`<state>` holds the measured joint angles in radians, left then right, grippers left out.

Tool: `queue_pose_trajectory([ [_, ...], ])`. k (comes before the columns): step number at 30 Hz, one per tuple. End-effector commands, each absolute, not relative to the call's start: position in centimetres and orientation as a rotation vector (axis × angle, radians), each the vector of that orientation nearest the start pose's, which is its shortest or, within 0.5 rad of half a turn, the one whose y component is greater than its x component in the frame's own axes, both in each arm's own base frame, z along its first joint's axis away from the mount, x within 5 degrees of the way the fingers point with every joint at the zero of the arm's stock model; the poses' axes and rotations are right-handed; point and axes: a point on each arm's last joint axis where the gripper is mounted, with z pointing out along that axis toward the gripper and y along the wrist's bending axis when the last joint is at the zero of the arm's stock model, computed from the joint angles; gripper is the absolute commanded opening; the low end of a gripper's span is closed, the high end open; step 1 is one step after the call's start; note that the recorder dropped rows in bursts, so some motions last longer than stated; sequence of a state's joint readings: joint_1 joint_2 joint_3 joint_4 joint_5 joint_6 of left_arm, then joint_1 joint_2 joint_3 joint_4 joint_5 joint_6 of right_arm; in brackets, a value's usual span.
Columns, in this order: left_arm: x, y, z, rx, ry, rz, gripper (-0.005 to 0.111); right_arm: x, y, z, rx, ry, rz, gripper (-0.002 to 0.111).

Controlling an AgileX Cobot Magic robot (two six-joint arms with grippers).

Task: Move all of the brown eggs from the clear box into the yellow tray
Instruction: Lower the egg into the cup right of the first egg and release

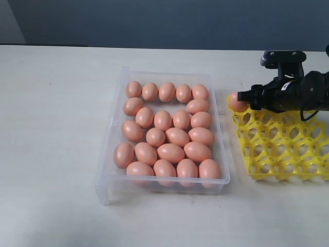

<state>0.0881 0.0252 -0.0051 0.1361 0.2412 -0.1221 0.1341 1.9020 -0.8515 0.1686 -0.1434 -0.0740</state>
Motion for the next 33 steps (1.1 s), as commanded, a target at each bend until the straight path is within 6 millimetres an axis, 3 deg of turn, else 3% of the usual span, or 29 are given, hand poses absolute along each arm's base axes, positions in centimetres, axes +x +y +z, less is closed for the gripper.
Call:
queue_pose_trajectory([
  [1, 5.7, 0.8, 19.0, -0.092, 1.746, 0.099, 0.012, 34.8, 4.3, 11.7, -0.04, 2.41, 0.075, 0.038],
  [14, 5.7, 0.8, 19.0, -0.092, 1.746, 0.099, 0.012, 34.3, 4.3, 14.2, -0.046, 2.393, 0.09, 0.038],
  [26, 5.7, 0.8, 19.0, -0.092, 1.746, 0.099, 0.012, 34.3, 4.3, 14.1, -0.099, 2.396, 0.072, 0.039],
  [30, 5.7, 0.8, 19.0, -0.092, 1.746, 0.099, 0.012, 34.3, 4.4, 14.0, -0.104, 2.4, 0.071, 0.055],
  [33, 5.7, 0.8, 19.0, -0.092, 1.746, 0.099, 0.012, 34.3, 4.4, 14.0, -0.104, 2.4, 0.071, 0.057],
])
